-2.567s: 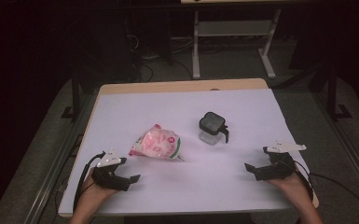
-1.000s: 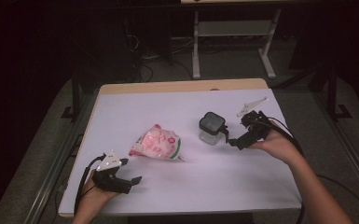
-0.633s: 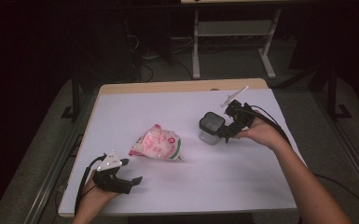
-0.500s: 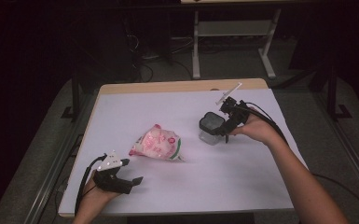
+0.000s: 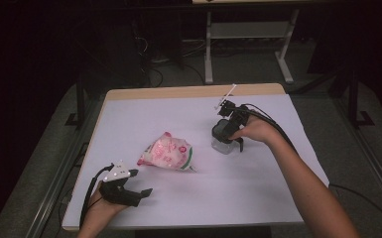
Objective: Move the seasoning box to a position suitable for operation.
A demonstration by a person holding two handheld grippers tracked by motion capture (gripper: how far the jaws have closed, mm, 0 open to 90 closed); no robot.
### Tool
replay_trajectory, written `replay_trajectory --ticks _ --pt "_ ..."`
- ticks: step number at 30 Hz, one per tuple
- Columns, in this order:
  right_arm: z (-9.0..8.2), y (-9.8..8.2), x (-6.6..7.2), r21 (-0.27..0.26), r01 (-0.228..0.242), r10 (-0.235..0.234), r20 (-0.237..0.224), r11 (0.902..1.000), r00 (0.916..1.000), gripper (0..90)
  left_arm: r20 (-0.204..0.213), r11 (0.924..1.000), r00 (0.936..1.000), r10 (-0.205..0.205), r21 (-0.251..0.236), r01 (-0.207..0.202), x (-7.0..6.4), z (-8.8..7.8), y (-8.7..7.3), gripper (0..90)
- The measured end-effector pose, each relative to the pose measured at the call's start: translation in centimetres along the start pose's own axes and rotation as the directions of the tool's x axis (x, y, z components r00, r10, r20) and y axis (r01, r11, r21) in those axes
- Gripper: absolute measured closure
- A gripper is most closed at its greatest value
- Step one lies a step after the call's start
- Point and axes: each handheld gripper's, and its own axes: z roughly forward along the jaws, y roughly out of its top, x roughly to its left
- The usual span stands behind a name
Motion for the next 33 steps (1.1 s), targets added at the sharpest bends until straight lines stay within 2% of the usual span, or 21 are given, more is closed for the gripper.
replay_trajectory --ticks 2,3,5,6,8,9,11,12,21,23,27,33 --pt "0.2 0.2 0.0 0.009 -0.004 0.004 -0.005 1.0 1.0 0.0 0.0 1.0 1.0 0.005 0.002 -0.005 0.0 0.0 0.0 13.0" --pt "0.7 0.5 0.0 0.038 -0.005 0.005 -0.007 0.9993 1.0 0.0 0.002 1.0 1.0 0.008 0.004 -0.008 0.0 0.0 0.0 13.0" --pt "1.0 0.6 0.0 0.045 -0.009 0.009 -0.012 0.999 0.9999 0.0 0.004 1.0 1.0 0.005 0.005 -0.005 -0.1 0.1 0.0 13.0" --pt "1.6 0.7 -0.1 0.074 -0.013 0.015 -0.03 0.9972 0.9994 2.1 0.005 1.0 1.0 0.005 0.005 -0.005 -0.1 0.0 0.0 13.0" --pt "2.0 0.6 -0.1 0.089 -0.006 0.009 -0.029 0.996 0.9995 2.9 0.005 1.0 1.0 0.005 0.003 -0.005 -0.1 0.0 0.0 13.1" --pt "2.3 0.6 -0.2 0.104 -0.001 0.006 -0.043 0.9945 0.999 7.0 0.005 1.0 1.0 0.004 0.004 -0.004 -0.1 0.0 0.0 13.1" --pt "2.4 0.6 -0.2 0.111 0.001 0.003 -0.042 0.9938 0.9991 8.9 0.006 1.0 1.0 0.004 0.003 -0.004 -0.1 0.1 0.0 13.1" --pt "2.5 0.7 -0.2 0.114 0.001 0.005 -0.057 0.9935 0.9984 13.7 0.007 1.0 1.0 0.005 0.003 -0.005 -0.1 0.1 0.0 13.1" --pt "2.4 0.7 0.0 0.115 0.028 -0.022 -0.053 0.993 0.9983 14.8 0.007 1.0 1.0 0.004 0.006 -0.004 -0.1 0.1 0.0 13.3" --pt "2.3 0.9 0.1 0.139 0.039 -0.033 -0.048 0.9895 0.9983 14.9 0.007 1.0 1.0 0.004 0.006 -0.004 -0.1 0.1 0.0 13.3" --pt "2.2 1.0 0.2 0.152 0.052 -0.048 -0.034 0.987 0.9983 14.9 0.009 1.0 0.9999 0.008 0.005 -0.008 -0.1 0.1 0.0 13.3" --pt "0.8 0.2 0.3 0.147 0.068 -0.065 -0.023 0.9868 0.9976 15.0 0.013 0.9999 0.9999 0.011 0.01 -0.011 -0.2 0.1 0.0 13.3"
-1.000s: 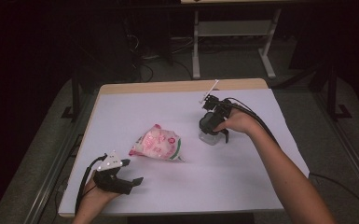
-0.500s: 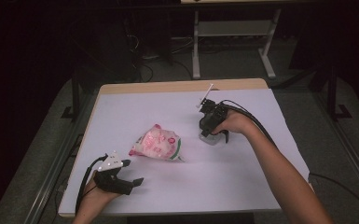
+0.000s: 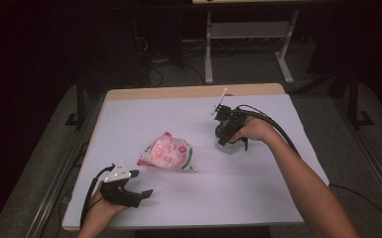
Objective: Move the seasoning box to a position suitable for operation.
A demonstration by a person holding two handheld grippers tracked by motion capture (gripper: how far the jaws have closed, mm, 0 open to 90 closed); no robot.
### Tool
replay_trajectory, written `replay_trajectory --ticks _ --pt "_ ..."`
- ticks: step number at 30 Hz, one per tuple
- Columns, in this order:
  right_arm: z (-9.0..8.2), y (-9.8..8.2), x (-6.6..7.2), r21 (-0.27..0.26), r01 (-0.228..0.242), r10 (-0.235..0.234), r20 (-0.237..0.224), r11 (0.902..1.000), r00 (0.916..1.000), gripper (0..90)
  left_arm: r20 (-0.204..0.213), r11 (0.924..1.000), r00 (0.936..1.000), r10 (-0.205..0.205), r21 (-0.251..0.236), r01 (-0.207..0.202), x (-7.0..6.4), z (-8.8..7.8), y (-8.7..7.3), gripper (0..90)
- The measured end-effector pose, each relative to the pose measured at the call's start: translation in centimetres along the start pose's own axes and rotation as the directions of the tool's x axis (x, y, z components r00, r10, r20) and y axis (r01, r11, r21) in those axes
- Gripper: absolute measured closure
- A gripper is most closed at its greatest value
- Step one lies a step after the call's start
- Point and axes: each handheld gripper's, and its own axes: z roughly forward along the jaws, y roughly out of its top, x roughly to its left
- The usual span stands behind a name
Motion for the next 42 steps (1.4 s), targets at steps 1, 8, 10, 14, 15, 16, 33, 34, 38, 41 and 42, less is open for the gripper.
replay_trajectory --ticks 1,8,10,14,15,16,33,34,38,41,42 --pt "-0.2 -0.2 0.1 0.0 0.005 -0.005 -0.004 1.0 1.0 15.0 0.0 1.0 1.0 -0.001 -0.003 0.001 0.0 0.0 0.0 13.4" --pt "-1.6 -2.1 1.6 -0.008 0.043 -0.044 -0.039 0.999 0.9983 15.0 0.005 1.0 1.0 0.0 -0.006 0.0 -0.3 0.1 0.1 13.4" --pt "-1.9 -2.6 2.1 -0.017 0.06 -0.061 -0.042 0.9981 0.9973 15.0 0.005 1.0 1.0 0.001 -0.006 -0.001 -0.3 0.1 0.1 13.3" --pt "-2.2 -3.5 2.8 -0.022 0.086 -0.087 -0.053 0.9961 0.9948 15.0 0.009 1.0 1.0 0.0 -0.002 0.0 -0.4 0.2 0.1 13.4" --pt "-2.3 -3.7 3.0 -0.023 0.097 -0.098 -0.052 0.995 0.9938 15.0 0.01 1.0 0.9999 -0.001 -0.003 0.001 -0.5 0.3 0.2 13.4" --pt "-2.3 -4.0 3.3 -0.027 0.096 -0.098 -0.057 0.995 0.9936 15.0 0.013 1.0 0.9999 0.001 -0.004 -0.001 -0.5 0.3 0.2 13.3" --pt "-2.0 -5.9 7.3 -0.041 0.311 -0.313 -0.115 0.9496 0.9426 15.0 0.035 0.9999 0.9994 0.009 -0.009 -0.008 -0.9 0.6 0.4 13.3" --pt "-2.0 -5.8 7.5 -0.039 0.311 -0.314 -0.122 0.9495 0.9416 15.0 0.034 0.9999 0.9994 0.011 -0.006 -0.011 -0.9 0.6 0.4 13.3" --pt "-1.7 -5.7 7.9 -0.038 0.339 -0.341 -0.123 0.9399 0.9318 15.0 0.041 1.0 0.9991 0.006 -0.007 -0.006 -1.0 0.6 0.4 13.3" --pt "-1.5 -5.7 8.1 -0.043 0.363 -0.366 -0.124 0.9308 0.9225 15.0 0.043 0.9999 0.999 0.006 -0.009 -0.006 -1.0 0.6 0.4 13.4" --pt "-1.4 -5.6 8.2 -0.04 0.373 -0.375 -0.133 0.927 0.9176 15.0 0.043 0.9999 0.999 0.008 -0.008 -0.008 -1.0 0.7 0.4 13.3"
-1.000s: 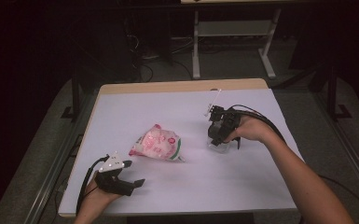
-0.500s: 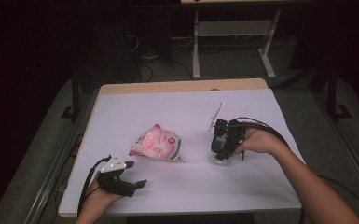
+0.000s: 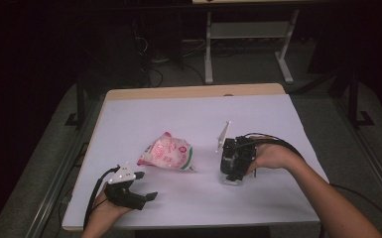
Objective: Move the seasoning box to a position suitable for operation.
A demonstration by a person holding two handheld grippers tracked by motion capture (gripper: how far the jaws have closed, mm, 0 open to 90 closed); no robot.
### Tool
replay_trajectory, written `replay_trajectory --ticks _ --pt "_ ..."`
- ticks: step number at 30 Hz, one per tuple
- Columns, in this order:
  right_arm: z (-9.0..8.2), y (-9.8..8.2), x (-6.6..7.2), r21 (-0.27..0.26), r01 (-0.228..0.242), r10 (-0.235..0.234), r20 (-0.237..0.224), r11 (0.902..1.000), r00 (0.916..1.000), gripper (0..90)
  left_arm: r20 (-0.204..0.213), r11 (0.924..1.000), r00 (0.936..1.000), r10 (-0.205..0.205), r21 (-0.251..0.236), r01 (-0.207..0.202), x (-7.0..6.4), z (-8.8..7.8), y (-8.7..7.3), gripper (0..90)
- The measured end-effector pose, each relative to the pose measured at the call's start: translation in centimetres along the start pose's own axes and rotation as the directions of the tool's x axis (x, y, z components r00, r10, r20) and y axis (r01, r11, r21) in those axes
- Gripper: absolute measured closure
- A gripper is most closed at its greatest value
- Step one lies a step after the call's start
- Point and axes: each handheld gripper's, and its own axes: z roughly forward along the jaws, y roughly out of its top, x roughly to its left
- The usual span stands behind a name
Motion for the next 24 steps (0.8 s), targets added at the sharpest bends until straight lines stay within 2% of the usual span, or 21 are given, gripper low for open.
replay_trajectory --ticks 5,11,15,18,24 --pt "0.7 0.3 0.6 0.012 0.069 -0.069 -0.013 0.9975 0.9975 14.9 0.004 1.0 1.0 0.002 0.005 -0.002 0.0 0.1 0.0 13.3" --pt "1.0 0.0 0.9 0.008 0.098 -0.098 -0.001 0.9952 0.9952 14.8 0.005 0.9999 0.9999 0.009 0.01 -0.009 0.0 0.2 0.0 13.3" --pt "1.0 -0.3 0.9 -0.009 0.084 -0.084 -0.002 0.9964 0.9965 13.8 0.006 0.9998 1.0 0.006 0.016 -0.006 -0.1 0.2 0.0 13.3" --pt "1.1 -0.5 0.8 0.003 0.078 -0.078 -0.001 0.9969 0.9969 12.8 0.008 0.9999 1.0 0.004 0.014 -0.004 -0.2 0.3 0.0 13.3" --pt "0.8 -1.5 0.8 -0.031 0.053 -0.053 0.002 0.9981 0.9986 12.8 0.008 0.9999 1.0 0.003 0.016 -0.003 -0.1 0.3 0.0 13.3"
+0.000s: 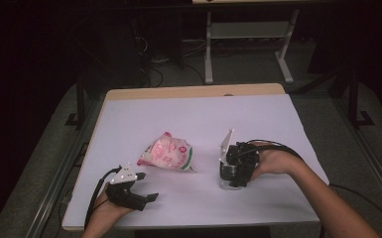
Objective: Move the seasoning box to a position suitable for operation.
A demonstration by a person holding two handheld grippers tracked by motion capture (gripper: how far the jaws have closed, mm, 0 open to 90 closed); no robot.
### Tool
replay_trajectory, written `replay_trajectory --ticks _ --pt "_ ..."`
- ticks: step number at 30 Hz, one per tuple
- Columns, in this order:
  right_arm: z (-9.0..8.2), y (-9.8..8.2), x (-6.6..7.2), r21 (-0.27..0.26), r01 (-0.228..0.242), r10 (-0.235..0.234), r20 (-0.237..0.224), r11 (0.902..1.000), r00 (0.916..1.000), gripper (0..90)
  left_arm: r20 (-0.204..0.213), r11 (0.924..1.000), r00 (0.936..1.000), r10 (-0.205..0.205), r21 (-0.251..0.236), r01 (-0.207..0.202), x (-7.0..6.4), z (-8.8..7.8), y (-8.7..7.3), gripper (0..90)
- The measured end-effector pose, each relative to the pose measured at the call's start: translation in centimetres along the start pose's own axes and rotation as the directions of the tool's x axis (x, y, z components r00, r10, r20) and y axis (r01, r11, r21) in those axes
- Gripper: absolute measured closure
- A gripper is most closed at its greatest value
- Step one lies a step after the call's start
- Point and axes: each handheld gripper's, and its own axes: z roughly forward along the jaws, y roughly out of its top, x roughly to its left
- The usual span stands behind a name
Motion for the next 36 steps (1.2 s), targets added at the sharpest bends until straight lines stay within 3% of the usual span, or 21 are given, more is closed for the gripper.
replay_trajectory --ticks 5,15,17,20,21,23,24,26,27,28,29,32,33,36 --pt "-1.0 -1.8 0.1 -0.053 -0.044 0.045 0.009 0.9976 0.999 12.8 0.001 1.0 1.0 0.004 0.002 -0.004 -0.1 0.0 0.0 13.3" --pt "-1.5 -5.2 0.4 -0.098 -0.117 0.12 0.025 0.9883 0.9925 12.9 0.001 1.0 1.0 0.001 -0.002 -0.001 -0.1 0.0 0.0 13.3" --pt "-1.6 -6.1 0.4 -0.113 -0.135 0.139 0.031 0.9844 0.9898 12.9 0.0 1.0 1.0 0.0 -0.001 0.0 -0.1 0.0 0.0 13.3" --pt "-1.8 -8.2 0.7 -0.163 -0.195 0.203 0.033 0.9672 0.9786 13.6 -0.003 1.0 1.0 0.001 0.0 -0.001 -0.1 0.0 0.0 13.3" --pt "-1.8 -8.2 0.7 -0.163 -0.195 0.203 0.033 0.9672 0.9786 13.6 -0.004 1.0 1.0 0.001 0.0 -0.001 -0.1 0.0 0.0 13.3" --pt "-1.9 -9.4 0.8 -0.206 -0.234 0.243 0.02 0.9501 0.9698 17.6 -0.004 1.0 1.0 -0.001 -0.001 0.001 -0.1 0.0 0.0 13.3" --pt "-2.1 -10.5 1.1 -0.239 -0.274 0.286 0.016 0.9315 0.9581 24.4 -0.005 1.0 1.0 0.001 0.0 -0.001 -0.1 0.0 0.0 13.3" --pt "-2.0 -11.6 1.4 -0.281 -0.295 0.312 0.016 0.9131 0.95 32.4 -0.008 1.0 1.0 0.001 0.001 -0.001 0.0 0.0 0.0 13.3" --pt "-2.0 -12.0 1.6 -0.305 -0.319 0.339 0.015 0.8974 0.9406 36.6 -0.007 1.0 1.0 -0.002 0.0 0.002 -0.1 0.0 0.0 13.3" --pt "-2.0 -12.0 1.6 -0.305 -0.319 0.339 0.015 0.8974 0.9406 36.6 -0.007 1.0 1.0 -0.002 0.0 0.002 -0.1 0.0 0.0 13.3" --pt "-2.0 -12.8 2.1 -0.355 -0.361 0.387 0.005 0.8625 0.9219 44.4 -0.007 1.0 1.0 -0.002 0.001 0.002 -0.1 0.0 0.0 13.3" --pt "-1.9 -13.9 2.6 -0.42 -0.385 0.437 0.032 0.8219 0.8989 58.7 -0.005 1.0 1.0 -0.004 0.003 0.004 -0.1 0.0 0.0 13.3" --pt "-1.9 -13.9 2.6 -0.42 -0.385 0.437 0.032 0.8219 0.8989 58.7 -0.005 1.0 1.0 -0.004 0.003 0.004 -0.1 0.0 0.0 13.4" --pt "-1.6 -14.9 3.3 -0.489 -0.401 0.474 0.029 0.7746 0.8801 72.9 -0.004 1.0 1.0 -0.006 0.001 0.006 -0.1 0.0 0.0 13.4"
